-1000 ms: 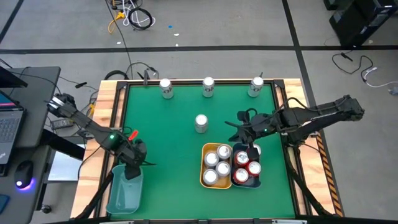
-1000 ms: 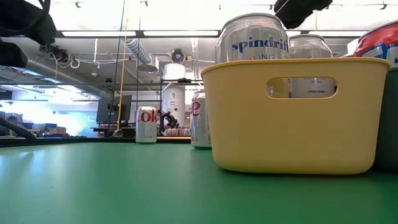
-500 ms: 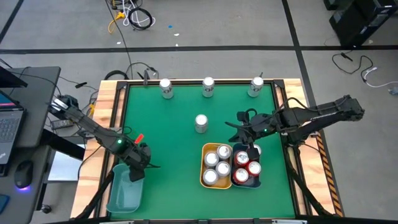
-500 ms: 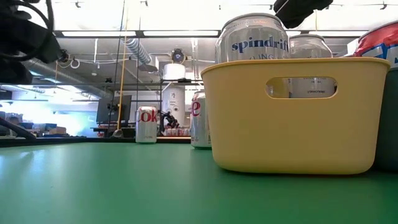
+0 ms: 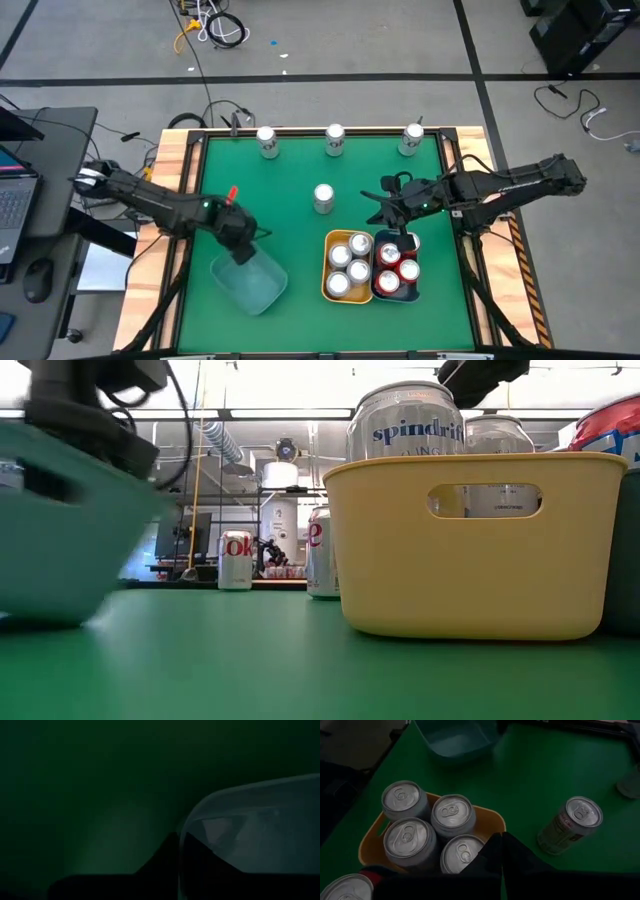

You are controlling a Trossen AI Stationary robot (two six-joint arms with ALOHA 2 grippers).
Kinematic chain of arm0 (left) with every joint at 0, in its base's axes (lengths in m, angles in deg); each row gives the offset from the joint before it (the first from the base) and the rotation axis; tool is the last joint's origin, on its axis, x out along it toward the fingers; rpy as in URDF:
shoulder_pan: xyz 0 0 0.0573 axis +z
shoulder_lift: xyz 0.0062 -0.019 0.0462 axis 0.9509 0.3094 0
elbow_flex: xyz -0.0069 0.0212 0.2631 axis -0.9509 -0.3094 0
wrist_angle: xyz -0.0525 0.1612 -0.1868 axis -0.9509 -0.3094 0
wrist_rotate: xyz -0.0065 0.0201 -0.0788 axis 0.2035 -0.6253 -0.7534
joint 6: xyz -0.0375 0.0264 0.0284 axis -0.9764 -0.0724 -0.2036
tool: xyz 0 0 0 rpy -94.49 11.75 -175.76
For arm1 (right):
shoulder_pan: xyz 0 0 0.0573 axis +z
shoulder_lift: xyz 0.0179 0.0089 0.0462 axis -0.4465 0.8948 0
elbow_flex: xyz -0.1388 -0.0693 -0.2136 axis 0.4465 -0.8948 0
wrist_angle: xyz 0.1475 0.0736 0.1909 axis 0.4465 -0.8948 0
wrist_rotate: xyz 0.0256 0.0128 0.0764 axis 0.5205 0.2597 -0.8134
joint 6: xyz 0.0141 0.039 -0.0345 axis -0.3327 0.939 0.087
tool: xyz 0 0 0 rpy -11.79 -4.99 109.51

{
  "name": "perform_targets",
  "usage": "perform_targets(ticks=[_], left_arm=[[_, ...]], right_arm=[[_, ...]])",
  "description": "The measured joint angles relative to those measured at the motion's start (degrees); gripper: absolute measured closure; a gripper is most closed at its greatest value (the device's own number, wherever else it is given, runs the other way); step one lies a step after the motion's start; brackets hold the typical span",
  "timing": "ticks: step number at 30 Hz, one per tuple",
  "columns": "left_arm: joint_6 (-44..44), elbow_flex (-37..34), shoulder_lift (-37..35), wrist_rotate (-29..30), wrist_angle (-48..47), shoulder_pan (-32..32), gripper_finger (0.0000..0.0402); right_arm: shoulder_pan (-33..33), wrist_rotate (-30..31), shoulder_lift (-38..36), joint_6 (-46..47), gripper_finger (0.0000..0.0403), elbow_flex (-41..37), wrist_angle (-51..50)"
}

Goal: Sort soda cans
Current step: Move the green bin to the center of the table, then put the silver soda can into the green bin

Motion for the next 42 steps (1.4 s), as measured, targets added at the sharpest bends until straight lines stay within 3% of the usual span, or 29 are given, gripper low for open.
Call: perform_targets(ticks=[5,12,21,29,35,42], left_arm=[[-1.73,0.0,0.01,6.59,2.8,8.76,0.0398],[-5.46,-0.07,0.11,10.62,6.14,18.05,0.0399],[-12.47,-0.11,-0.81,8.15,8.34,18.37,0.0395],[-7.64,-0.09,-0.83,6.37,10.1,17.93,0.0337],[-0.18,0.07,-0.83,6.5,10.47,18.03,0.0275],[13.14,6.56,-0.83,10.21,9.78,18.03,0.0215]], right_arm=[[-1.07,0.0,0.0,-0.95,0.0403,0.0,0.09],[-6.23,0.02,0.0,-1.59,0.0403,0.0,0.09],[-15.45,0.04,0.46,-1.57,0.0403,0.02,4.74],[-18.31,-1.09,8.11,-3.41,0.0397,0.09,14.66],[-18.29,-1.81,15.43,-3.24,0.0344,1.99,19.62],[-18.07,-1.82,22.16,-0.73,0.0226,5.34,21.51]])
